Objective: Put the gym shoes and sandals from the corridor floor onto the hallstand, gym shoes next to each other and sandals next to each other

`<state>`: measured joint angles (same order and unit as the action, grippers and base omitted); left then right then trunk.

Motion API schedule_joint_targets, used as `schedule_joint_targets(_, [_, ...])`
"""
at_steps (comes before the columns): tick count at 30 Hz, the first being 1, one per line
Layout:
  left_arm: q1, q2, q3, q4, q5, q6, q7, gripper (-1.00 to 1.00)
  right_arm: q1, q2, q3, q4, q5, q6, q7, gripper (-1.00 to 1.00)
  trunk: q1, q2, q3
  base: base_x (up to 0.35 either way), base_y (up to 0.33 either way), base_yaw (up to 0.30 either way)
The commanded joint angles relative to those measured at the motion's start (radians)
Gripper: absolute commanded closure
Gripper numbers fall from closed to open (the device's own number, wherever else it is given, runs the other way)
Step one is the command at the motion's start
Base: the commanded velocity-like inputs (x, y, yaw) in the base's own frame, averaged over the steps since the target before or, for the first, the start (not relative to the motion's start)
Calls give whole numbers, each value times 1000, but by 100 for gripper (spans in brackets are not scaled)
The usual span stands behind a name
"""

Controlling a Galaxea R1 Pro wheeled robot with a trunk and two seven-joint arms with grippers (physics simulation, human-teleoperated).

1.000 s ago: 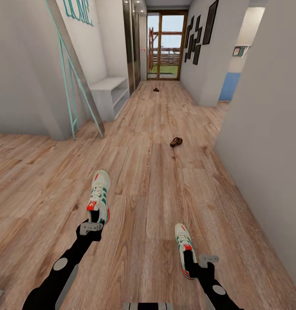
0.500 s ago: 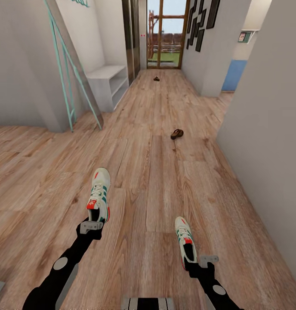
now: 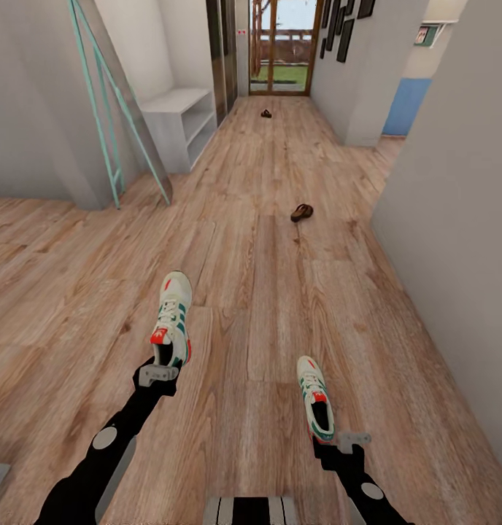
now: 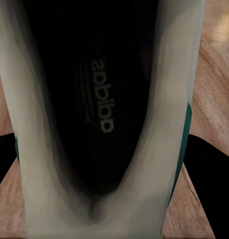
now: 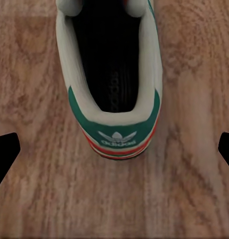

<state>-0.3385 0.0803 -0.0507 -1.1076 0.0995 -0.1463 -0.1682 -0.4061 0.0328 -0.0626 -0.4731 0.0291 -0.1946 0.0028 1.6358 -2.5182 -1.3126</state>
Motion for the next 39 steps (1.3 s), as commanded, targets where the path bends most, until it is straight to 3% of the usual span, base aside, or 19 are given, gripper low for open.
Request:
schedule_joint_targets(1, [0,1,-2,0,11,-1,-3,100,0,1,-5,1,3,-3,0,-100,0,-1,-5,0,0,0])
schedule_joint_targets(16, [-1,0,-4,12,8,-1,-2,100,0,1,-7,-5,3,-3,-1,-100,7,-4,-84,0,0,0])
schedule_joint_targets(39, [-2,1,-3,15,8,-5,-3,100,0,1,-6,-7,2,-3,-1,-100,7,-4,-93,50,0,0])
